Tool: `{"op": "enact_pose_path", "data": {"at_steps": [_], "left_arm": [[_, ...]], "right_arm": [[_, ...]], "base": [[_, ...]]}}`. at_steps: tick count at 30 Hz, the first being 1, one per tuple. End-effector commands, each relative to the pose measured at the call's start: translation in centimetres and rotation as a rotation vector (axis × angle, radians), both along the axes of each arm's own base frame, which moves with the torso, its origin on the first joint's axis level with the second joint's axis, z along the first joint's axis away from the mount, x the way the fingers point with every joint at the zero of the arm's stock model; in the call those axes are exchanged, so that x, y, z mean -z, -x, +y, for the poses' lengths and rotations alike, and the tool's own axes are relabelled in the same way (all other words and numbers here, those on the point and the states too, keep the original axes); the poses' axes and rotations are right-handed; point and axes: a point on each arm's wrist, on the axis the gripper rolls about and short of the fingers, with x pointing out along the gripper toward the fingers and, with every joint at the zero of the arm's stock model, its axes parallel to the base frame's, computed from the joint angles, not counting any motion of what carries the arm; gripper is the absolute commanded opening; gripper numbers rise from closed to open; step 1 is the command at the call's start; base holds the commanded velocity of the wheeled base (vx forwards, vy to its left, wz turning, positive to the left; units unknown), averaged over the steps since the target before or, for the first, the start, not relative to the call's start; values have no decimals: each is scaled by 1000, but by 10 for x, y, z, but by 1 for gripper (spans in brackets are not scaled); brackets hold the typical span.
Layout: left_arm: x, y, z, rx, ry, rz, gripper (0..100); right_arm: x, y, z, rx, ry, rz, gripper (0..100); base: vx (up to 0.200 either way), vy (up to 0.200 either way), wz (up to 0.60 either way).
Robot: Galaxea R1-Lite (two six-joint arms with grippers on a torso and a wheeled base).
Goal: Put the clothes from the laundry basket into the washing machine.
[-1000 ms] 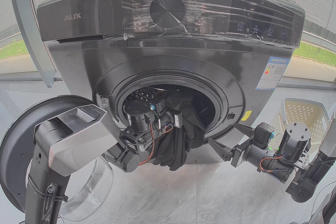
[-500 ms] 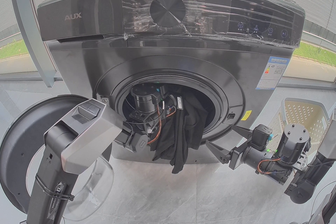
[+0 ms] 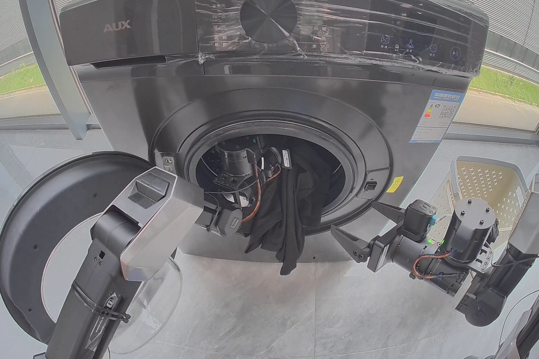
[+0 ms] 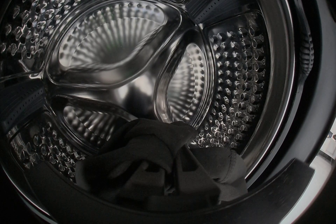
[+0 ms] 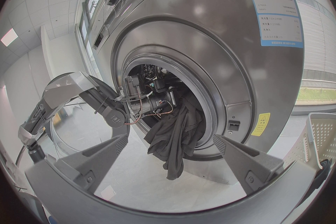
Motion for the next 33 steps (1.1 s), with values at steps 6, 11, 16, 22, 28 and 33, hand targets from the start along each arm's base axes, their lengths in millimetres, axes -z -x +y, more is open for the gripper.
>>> {"op": "enact_pose_path", "data": {"at_steps": [6, 11, 16, 22, 28, 33], "left_arm": [[5, 2, 0, 1, -3, 20, 100], [-4, 18, 3, 14, -20, 65, 100], [-4, 43, 6, 34, -62, 141, 100], [-2, 83, 16, 73, -142, 253, 100], [-13, 134, 15, 126, -186, 306, 100], [-3, 149, 21, 136, -205, 330, 100]], "right_arm": [[0, 0, 0, 1, 0, 0, 100], [-1, 0, -1, 3, -2, -3, 100], [-1, 0, 0, 1, -2, -3, 100], [-1, 0, -1, 3, -2, -2, 100], [0, 0, 0, 1, 0, 0, 100], [0, 0, 1, -2, 1, 1, 100]], "base": [[0, 0, 0], [0, 0, 0], [0, 0, 0], [0, 0, 0], [0, 0, 0], [0, 0, 0]]}}
